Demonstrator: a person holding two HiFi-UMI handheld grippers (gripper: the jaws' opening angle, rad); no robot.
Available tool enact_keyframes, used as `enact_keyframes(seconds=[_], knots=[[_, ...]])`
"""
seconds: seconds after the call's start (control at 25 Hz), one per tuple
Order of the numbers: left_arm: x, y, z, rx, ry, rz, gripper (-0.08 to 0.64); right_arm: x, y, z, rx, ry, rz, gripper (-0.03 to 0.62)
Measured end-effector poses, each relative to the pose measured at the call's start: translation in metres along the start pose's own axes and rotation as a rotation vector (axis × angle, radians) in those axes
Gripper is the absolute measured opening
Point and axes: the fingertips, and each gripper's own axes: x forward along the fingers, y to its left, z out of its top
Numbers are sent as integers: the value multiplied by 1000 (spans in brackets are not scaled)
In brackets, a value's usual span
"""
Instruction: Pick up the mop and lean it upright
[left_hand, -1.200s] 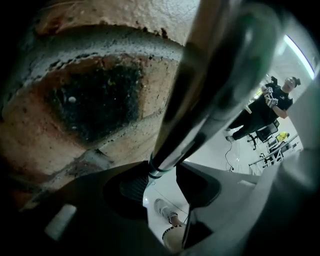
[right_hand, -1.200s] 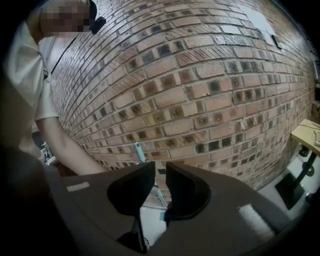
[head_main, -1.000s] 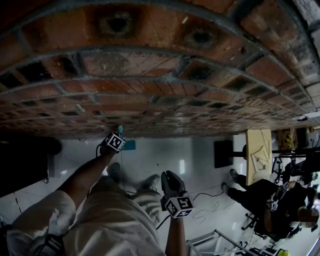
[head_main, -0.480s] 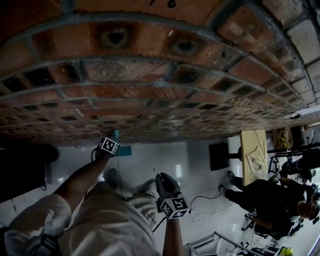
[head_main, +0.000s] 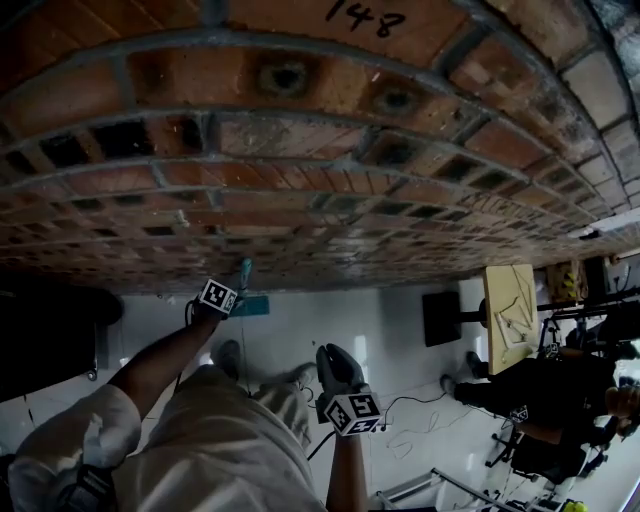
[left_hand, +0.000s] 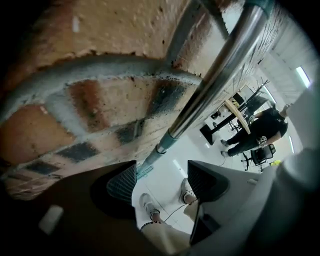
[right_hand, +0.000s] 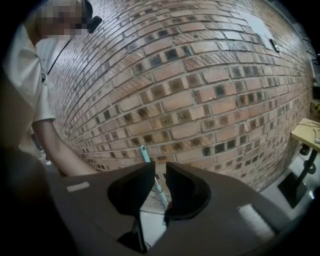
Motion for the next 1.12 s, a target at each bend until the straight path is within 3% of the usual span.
enact_keyframes(seconds=[0.24, 0.4, 0.52, 0.6, 0.76, 0.84, 0.96, 1.12], knots=[[-42, -10, -26, -1, -78, -65, 333, -6, 6, -2, 13, -9, -17, 60], [-99, -14, 6, -88, -205, -139, 314, 12, 12, 27, -13, -75, 11, 61], [-144, -41, 26, -87, -306, -197, 281, 9, 12, 38, -34, -103, 12, 61], [-171, -56, 37, -43, -380, -200, 258, 8, 11, 44, -34, -121, 6, 61], [-240, -79, 66, 194, -580, -76, 198, 9, 7, 53, -33, -162, -6, 61], [-265, -89, 70, 268, -644, -50, 152, 9, 4, 53, -29, -173, -11, 61], [-284, -99, 65, 298, -676, -36, 123, 4, -3, 45, -12, -174, -30, 61], [-294, -112, 64, 277, -689, -59, 110, -5, -8, 34, 36, -178, -32, 61]])
